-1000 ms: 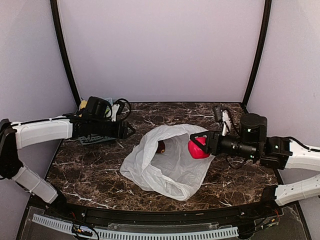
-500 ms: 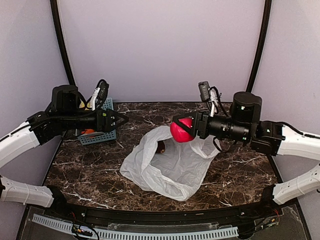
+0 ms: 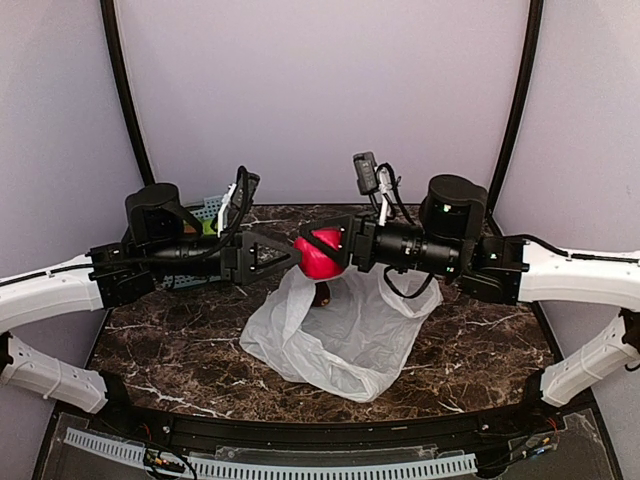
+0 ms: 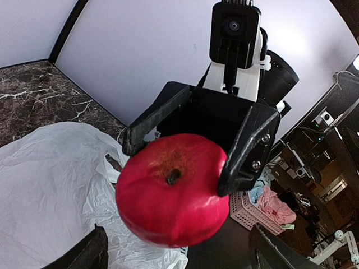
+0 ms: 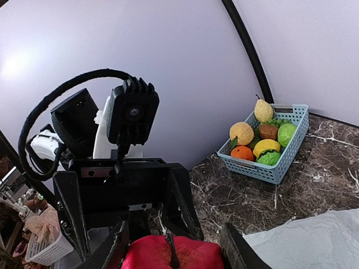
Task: Untie the knot of the plastic bag and take out the fruit
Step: Pass from the right arm to the left
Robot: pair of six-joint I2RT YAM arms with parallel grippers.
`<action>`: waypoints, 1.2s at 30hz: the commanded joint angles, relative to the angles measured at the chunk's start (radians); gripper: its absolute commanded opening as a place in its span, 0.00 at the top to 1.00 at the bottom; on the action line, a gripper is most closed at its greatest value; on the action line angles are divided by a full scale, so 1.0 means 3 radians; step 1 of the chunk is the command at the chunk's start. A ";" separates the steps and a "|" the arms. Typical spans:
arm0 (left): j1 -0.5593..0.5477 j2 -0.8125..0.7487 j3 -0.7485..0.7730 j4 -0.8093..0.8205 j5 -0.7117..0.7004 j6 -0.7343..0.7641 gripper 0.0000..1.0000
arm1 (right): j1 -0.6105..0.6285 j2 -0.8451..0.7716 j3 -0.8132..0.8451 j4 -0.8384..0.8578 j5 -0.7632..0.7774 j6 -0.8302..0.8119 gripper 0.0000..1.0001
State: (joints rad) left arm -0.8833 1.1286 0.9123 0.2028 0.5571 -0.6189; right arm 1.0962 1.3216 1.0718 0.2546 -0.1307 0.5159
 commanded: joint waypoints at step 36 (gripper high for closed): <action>-0.0140 0.0279 -0.0117 0.0727 0.0048 -0.0508 0.61 | 0.0104 0.0087 0.0093 0.0407 -0.0092 0.0055 0.37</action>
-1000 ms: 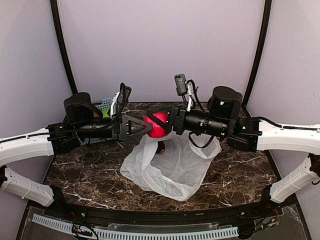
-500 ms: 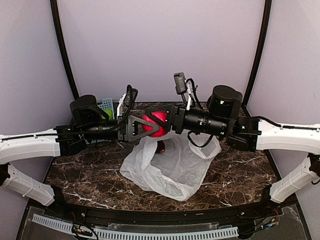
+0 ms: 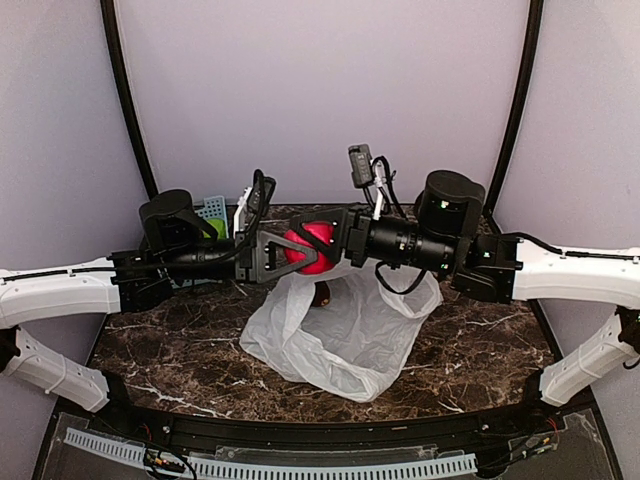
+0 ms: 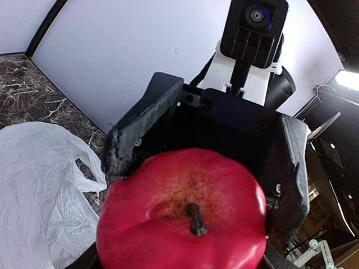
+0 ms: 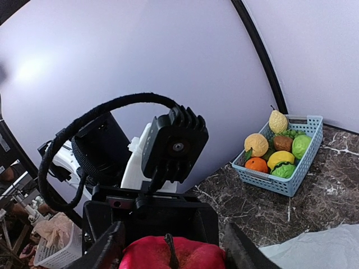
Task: Untie the knot of the plastic bag and take out the fruit
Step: Pass from the right arm to the left, then place the fake fruit in the bin.
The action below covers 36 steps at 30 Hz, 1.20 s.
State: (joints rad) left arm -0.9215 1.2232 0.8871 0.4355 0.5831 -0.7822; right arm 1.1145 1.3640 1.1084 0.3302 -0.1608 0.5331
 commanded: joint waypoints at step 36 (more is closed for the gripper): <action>0.2916 0.1242 0.1839 -0.3170 -0.0594 0.2226 0.70 | 0.0031 -0.1090 -0.0519 -0.1028 0.1676 -0.0275 0.01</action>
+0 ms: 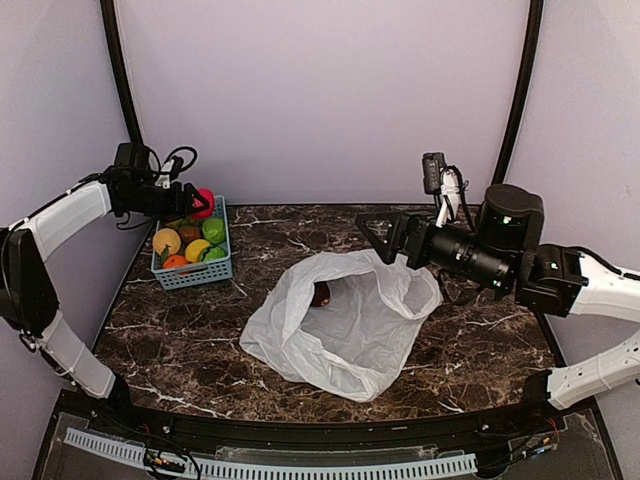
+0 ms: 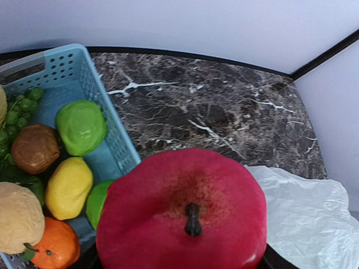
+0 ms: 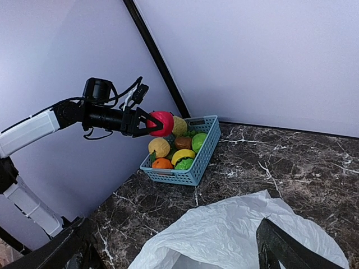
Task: Untie the knot of the plastic bag and take out the fruit
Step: Place the fake fruit in the bin.
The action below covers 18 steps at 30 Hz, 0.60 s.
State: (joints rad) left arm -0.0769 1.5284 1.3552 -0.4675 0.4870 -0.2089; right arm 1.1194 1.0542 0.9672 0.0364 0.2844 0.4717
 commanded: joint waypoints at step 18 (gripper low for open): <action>0.0231 0.1700 0.1538 -0.0332 -0.0693 0.0672 0.67 | 0.0009 0.0283 0.0132 -0.0038 0.0548 -0.0161 0.01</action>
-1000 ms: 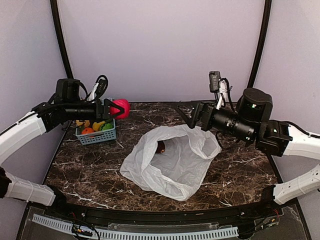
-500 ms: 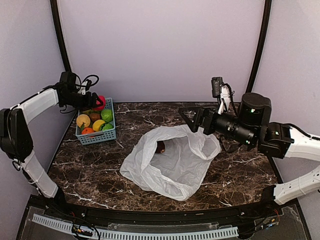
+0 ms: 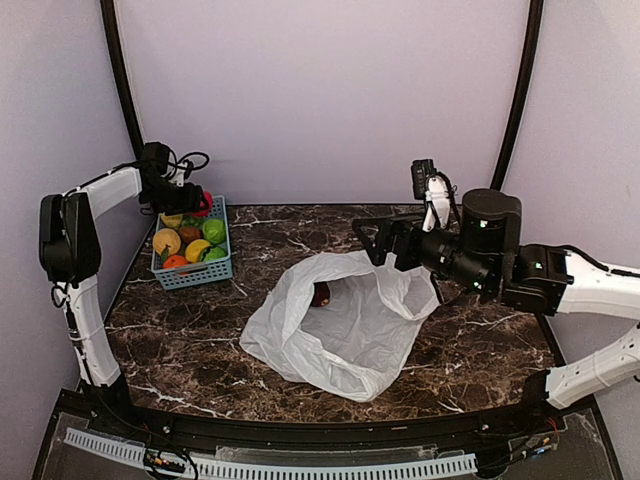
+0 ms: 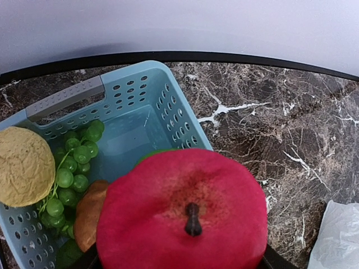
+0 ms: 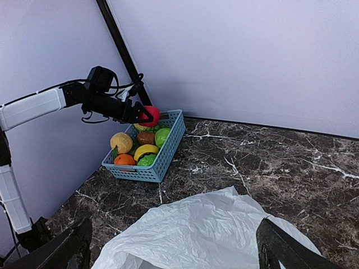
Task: Untie the knot of the plastic bag and take out the fruit
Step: Place the fake fruit in the bin.
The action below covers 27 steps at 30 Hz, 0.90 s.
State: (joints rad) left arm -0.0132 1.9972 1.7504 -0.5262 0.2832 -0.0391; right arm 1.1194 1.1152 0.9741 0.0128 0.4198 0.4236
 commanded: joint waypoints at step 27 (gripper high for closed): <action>0.0034 0.1088 0.1222 -0.0273 -0.0179 0.0276 0.52 | -0.0033 0.0328 0.0190 0.0070 -0.0140 0.0140 0.01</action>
State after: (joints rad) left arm -0.0086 2.3135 2.0777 -0.5636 0.2207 0.0338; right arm 1.1164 1.2030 1.0019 0.0078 0.3866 0.4519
